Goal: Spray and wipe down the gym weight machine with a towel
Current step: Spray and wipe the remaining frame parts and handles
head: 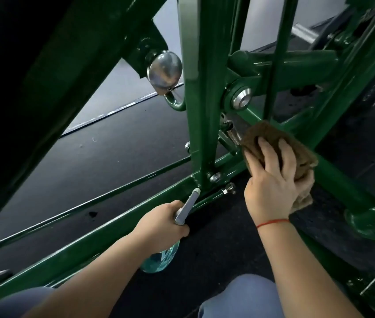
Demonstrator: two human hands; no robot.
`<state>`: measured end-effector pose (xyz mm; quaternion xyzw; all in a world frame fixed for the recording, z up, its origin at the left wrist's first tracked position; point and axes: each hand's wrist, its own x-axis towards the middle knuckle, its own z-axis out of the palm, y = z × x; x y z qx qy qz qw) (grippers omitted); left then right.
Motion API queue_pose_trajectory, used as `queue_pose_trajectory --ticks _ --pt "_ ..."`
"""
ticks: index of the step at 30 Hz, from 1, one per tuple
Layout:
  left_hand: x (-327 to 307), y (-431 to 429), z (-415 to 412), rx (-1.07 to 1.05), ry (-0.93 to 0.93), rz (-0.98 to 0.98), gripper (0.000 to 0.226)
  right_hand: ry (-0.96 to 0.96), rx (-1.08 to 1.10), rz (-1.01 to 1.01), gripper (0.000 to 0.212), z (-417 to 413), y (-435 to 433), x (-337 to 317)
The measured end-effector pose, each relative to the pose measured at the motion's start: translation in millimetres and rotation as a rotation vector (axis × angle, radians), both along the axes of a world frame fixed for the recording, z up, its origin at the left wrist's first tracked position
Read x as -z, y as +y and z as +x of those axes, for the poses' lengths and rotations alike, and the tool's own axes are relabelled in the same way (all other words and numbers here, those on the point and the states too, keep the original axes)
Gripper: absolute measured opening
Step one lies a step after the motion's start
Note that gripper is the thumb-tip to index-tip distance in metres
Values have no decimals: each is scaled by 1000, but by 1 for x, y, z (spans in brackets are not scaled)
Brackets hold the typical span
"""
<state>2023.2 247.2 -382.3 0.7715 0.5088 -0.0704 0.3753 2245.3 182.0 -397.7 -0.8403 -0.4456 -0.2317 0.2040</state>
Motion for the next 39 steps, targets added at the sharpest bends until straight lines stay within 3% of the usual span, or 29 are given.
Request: queue_pose_trajectory --ticks 6,13,15,19,20,23,25,28,30,32,34,39 --pt "40 -7 5 -103 62 -95 20 267 -86 -393 61 -15 -5 23" --pt "73 -12 -5 -121 167 -149 16 344 -161 -426 54 -13 -9 19" --pt "78 -14 -6 -135 163 -157 15 509 -187 -446 57 -15 -10 14" --pt "85 -21 -7 -154 193 -111 10 1161 -269 -512 58 -34 -15 21" --pt "86 -23 -9 -169 196 -102 8 1246 -251 -578 60 -36 -15 25" --pt "90 -28 -15 -202 207 -78 10 1193 -178 -690 62 -31 -6 38" --pt "92 -30 -20 -211 216 -76 9 1228 -104 -643 61 -24 3 50" --pt "92 -33 -25 -225 216 -59 13 1562 -9 -424 35 -19 22 77" --pt "91 -35 -29 -230 218 -12 13 1688 81 -222 34 -21 37 96" --pt "89 -36 -32 -219 226 45 14 1667 185 -91 48 -23 47 114" --pt "87 -36 -36 -221 231 68 17 1525 252 -93 56 -33 52 125" --pt "82 -37 -51 -302 194 24 13 1280 64 -422 68 -79 41 132"
